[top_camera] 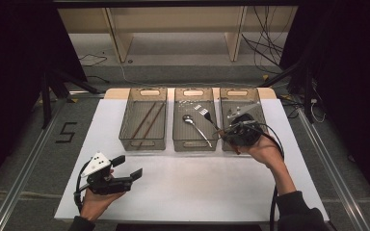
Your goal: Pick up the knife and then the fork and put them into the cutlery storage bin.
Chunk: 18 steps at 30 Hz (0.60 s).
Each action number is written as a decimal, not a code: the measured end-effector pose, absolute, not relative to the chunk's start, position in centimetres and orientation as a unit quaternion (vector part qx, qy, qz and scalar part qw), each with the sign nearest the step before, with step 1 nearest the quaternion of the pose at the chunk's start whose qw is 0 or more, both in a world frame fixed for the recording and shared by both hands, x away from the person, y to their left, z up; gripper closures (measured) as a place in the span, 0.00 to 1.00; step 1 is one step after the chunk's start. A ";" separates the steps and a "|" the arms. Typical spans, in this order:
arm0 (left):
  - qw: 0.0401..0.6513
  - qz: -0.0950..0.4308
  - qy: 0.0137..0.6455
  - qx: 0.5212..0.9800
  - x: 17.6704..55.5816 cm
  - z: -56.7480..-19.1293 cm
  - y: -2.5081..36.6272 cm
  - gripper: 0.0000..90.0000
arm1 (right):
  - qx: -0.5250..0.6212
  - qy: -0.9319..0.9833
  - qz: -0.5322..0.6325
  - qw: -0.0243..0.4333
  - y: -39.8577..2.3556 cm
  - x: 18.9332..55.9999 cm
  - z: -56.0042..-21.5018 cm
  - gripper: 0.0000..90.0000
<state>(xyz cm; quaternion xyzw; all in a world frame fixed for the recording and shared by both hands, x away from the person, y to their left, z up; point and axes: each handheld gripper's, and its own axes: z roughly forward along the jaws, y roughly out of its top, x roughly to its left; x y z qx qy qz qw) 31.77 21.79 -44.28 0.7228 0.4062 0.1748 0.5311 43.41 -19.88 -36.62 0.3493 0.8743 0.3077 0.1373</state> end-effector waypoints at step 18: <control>0.531 0.175 0.406 0.723 31.8 -44.3 21.8 0.16 | 0.460 0.819 0.308 0.153 -23.4 47.1 -36.3 0.86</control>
